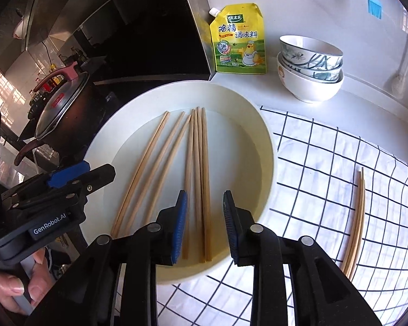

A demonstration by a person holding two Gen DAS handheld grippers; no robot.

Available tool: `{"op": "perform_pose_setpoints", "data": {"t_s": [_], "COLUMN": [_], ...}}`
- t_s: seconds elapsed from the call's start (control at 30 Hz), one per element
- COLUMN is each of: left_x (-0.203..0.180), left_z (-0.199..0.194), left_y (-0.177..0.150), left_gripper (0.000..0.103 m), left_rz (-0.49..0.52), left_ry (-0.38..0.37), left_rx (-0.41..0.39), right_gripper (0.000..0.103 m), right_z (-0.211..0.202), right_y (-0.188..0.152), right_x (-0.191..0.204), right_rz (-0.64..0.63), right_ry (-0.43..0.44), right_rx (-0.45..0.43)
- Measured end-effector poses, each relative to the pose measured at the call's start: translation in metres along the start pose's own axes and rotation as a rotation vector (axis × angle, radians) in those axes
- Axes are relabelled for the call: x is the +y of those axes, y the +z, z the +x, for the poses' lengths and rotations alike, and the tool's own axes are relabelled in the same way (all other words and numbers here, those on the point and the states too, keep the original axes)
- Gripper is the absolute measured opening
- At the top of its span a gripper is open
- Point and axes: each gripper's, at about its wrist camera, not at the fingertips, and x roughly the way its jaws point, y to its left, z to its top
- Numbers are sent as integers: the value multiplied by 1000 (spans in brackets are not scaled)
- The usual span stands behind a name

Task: Organize utensils
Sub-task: 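Return both open tools to the remaining chopsticks on the cloth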

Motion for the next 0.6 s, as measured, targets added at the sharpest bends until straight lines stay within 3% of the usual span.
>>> {"op": "perform_pose_setpoints", "data": {"t_s": [0.33,0.6], "left_x": [-40,-78], "left_z": [-15,-22], "left_y": [-16,-29], "left_gripper": [61,71], "left_rz": [24,65], "left_ry": [-44,-72], "left_rx": [-1,-3], "right_gripper": [33,40], "right_z": [-35,-57], "right_y": [-20,-45], "right_x": [-23,-69], "right_rz": [-5,63], "right_ry": [-43,-89], "right_rx": [-45,-58]}}
